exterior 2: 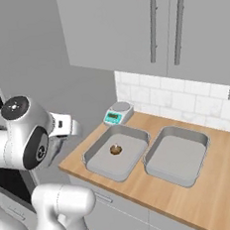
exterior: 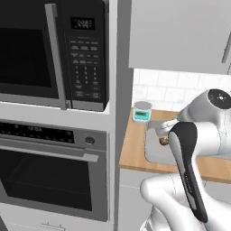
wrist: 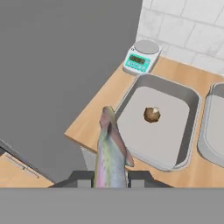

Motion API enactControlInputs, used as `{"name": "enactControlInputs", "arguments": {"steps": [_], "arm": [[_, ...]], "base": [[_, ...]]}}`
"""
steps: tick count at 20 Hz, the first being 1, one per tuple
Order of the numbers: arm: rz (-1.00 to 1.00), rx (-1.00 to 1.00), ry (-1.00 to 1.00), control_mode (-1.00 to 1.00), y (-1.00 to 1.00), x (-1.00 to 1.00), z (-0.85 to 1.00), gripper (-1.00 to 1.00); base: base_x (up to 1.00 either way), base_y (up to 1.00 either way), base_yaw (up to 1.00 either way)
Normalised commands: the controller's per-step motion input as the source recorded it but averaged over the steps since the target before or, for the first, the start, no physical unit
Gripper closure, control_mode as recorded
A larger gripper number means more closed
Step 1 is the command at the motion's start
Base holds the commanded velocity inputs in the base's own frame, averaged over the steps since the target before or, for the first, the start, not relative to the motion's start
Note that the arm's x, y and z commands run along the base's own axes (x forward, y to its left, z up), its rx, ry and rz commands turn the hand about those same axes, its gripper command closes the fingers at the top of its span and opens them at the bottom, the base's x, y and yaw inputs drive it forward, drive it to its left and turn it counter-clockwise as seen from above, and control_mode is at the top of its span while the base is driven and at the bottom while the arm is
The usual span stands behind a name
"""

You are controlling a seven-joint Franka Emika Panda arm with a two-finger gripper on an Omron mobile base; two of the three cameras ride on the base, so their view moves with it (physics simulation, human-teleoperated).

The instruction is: Place one mushroom and one fish in each tupperware on the nearby counter, to pack two identical lunches.

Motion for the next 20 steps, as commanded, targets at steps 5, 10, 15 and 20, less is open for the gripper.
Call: {"name": "enactControlInputs", "arguments": {"steps": [5,10,15,20], "arm": [[0.00,-0.04,0.13,-1.00,-0.37,0.82,-0.69,1.00],[-0.03,-0.02,0.10,-1.00,-0.40,0.57,-0.51,1.00],[-0.19,-0.01,0.01,-1.00,-0.27,0.63,-0.33,1.00],[-0.03,0.00,0.00,-1.00,-0.23,0.82,-0.16,1.00]], "base": [[0.00,0.00,0.00],[0.00,0.00,0.00],[0.00,0.00,0.00],[0.00,0.00,0.00]]}}
